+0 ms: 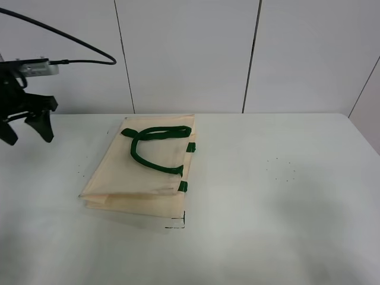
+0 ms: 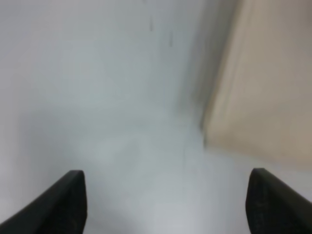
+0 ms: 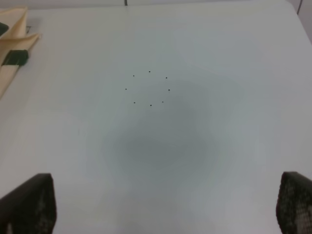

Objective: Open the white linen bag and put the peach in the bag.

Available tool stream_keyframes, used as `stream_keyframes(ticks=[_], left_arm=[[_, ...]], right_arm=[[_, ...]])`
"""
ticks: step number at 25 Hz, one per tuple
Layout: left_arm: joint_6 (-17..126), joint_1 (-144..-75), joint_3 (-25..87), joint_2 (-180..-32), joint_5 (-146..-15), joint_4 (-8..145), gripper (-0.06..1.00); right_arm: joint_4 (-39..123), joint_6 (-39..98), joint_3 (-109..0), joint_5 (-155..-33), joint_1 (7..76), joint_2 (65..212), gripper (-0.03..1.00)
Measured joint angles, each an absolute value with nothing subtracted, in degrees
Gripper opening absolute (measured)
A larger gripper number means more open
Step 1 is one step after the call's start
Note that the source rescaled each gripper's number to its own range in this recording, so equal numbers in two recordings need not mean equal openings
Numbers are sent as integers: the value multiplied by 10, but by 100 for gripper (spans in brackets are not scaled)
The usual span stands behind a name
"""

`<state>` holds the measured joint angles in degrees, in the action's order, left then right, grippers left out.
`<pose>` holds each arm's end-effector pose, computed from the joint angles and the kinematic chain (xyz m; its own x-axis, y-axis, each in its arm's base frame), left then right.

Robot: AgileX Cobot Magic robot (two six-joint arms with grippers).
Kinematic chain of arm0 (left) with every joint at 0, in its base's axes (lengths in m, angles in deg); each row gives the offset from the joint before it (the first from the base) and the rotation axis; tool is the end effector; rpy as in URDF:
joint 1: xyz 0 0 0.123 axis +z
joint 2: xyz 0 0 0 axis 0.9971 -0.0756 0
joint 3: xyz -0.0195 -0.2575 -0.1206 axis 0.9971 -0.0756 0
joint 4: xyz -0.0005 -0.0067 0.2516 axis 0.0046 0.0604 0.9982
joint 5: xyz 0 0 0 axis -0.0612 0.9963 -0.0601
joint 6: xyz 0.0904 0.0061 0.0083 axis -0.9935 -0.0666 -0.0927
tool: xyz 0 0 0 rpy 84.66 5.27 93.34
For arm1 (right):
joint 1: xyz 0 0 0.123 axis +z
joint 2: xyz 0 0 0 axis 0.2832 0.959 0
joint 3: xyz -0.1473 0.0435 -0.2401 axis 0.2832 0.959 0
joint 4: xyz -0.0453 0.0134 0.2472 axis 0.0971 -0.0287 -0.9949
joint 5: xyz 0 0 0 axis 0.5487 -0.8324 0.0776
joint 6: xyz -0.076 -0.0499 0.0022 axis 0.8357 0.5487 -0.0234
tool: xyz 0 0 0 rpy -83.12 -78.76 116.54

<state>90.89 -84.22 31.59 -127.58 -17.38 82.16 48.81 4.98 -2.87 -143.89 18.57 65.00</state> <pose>0.3342 0.0084 0.2932 -0.9688 -0.0720 -0.2370 -0.0714 0.9974 -0.0114 -0.0039 0.0015 0.2791 -0.4287 0.0249 -0.9031 -0.0355 0.9984 0.0444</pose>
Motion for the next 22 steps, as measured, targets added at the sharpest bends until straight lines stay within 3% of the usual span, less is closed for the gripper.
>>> stream_keyframes(ticks=[14,22], left_arm=[[890,-842,-110,-755,-190,852,100],[873,-842,-201,-465,-230,833,100]], right_arm=[[488,50,-29,-1439,186,650,100],[488,50,-29,-1439,186,650,100]])
